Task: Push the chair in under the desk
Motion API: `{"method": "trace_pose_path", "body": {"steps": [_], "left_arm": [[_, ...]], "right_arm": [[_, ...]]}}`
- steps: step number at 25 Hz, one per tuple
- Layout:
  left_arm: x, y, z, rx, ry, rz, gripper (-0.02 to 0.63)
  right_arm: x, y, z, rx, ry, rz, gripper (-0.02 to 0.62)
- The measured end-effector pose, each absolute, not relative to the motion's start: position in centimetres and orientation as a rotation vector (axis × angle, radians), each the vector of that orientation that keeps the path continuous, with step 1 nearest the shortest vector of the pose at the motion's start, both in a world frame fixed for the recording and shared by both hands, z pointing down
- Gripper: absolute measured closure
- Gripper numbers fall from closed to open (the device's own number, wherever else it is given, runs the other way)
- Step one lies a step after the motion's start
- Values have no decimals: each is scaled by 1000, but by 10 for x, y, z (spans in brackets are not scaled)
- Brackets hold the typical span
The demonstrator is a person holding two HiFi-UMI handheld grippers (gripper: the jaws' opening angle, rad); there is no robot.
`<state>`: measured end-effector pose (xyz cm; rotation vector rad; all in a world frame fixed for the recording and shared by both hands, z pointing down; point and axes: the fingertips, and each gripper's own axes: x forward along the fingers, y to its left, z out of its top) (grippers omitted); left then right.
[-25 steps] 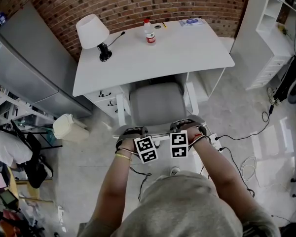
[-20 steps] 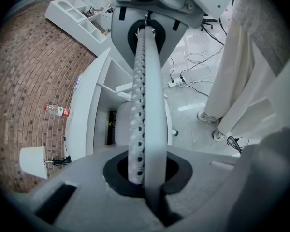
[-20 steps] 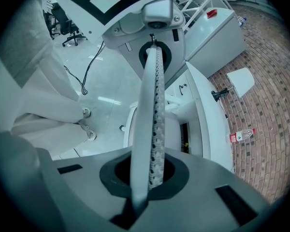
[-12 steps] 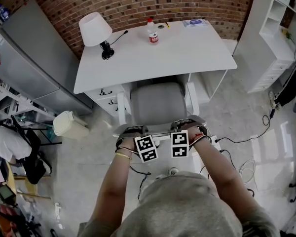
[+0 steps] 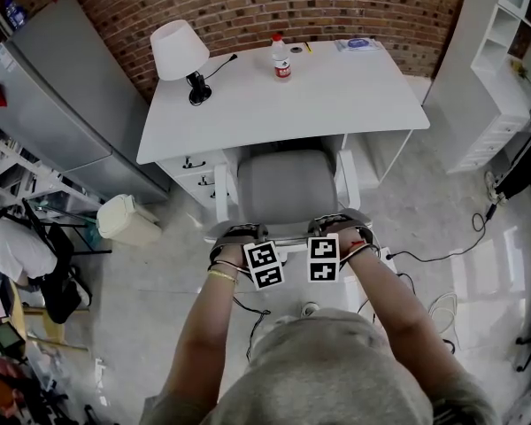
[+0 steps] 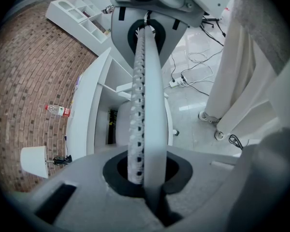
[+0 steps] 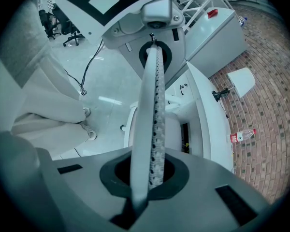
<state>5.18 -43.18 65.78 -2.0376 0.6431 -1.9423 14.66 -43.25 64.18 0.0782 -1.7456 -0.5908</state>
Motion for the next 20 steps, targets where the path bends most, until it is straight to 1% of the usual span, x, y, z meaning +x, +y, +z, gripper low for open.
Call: {"method": "trace_pose_path", "body": {"steps": [20], "left_arm": [[50, -431, 658, -2042, 634, -1957, 592]], "right_arm": [[146, -433, 641, 81, -1734, -577, 584]]}}
